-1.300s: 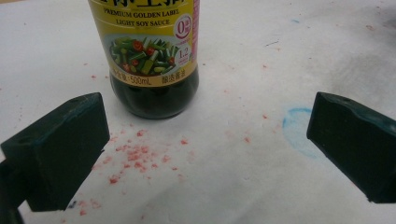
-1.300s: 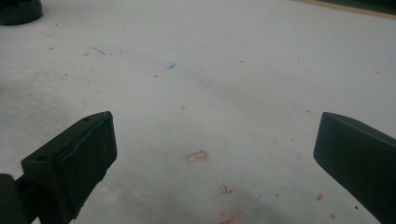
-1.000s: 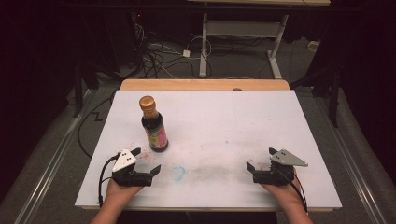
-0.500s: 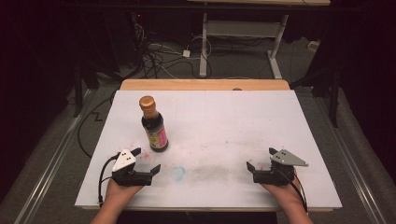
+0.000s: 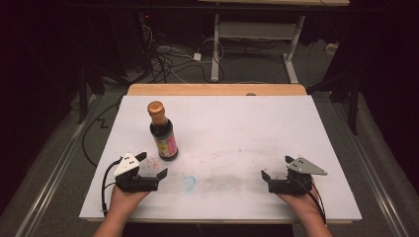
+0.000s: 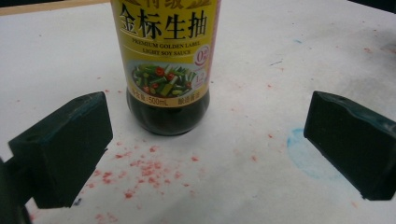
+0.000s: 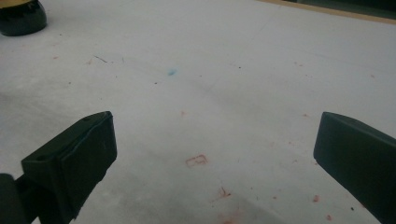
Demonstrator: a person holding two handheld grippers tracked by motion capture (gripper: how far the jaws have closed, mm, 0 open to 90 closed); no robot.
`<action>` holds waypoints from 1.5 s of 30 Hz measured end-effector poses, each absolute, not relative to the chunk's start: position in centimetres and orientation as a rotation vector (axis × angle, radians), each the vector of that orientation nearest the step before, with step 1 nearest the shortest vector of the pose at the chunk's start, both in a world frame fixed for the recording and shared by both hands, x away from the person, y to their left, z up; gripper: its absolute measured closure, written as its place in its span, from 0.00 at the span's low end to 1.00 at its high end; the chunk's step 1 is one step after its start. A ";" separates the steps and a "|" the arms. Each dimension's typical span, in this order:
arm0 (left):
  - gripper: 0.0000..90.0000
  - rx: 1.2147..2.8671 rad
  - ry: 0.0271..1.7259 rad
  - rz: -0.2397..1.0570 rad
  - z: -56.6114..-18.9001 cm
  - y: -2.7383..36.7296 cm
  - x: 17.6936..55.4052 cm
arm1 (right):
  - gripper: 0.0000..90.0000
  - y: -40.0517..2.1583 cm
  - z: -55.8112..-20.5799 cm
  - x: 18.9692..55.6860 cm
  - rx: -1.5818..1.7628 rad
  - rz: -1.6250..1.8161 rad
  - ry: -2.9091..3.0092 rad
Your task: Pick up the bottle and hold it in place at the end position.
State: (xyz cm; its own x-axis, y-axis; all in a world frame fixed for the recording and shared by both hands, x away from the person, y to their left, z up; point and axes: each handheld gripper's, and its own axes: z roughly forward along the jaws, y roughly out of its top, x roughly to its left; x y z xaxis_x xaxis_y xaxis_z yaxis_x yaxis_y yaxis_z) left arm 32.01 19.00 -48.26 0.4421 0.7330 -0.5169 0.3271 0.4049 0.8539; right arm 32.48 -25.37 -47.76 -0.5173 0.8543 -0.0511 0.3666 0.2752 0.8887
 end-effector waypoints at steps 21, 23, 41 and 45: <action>0.00 1.186 1.153 0.360 -46.7 18.7 34.2 | 0.00 -25.6 -47.1 31.8 1.067 1.217 2.019; 0.00 1.190 1.152 0.344 -46.6 18.5 34.8 | 0.00 -25.5 -47.1 31.8 1.063 1.215 2.020; 0.02 1.178 1.120 0.315 -44.7 17.6 38.5 | 0.00 -25.6 -47.1 31.7 1.059 1.228 2.018; 0.06 1.199 1.125 0.307 -45.0 17.2 39.0 | 0.00 -25.7 -47.0 31.7 1.059 1.232 2.015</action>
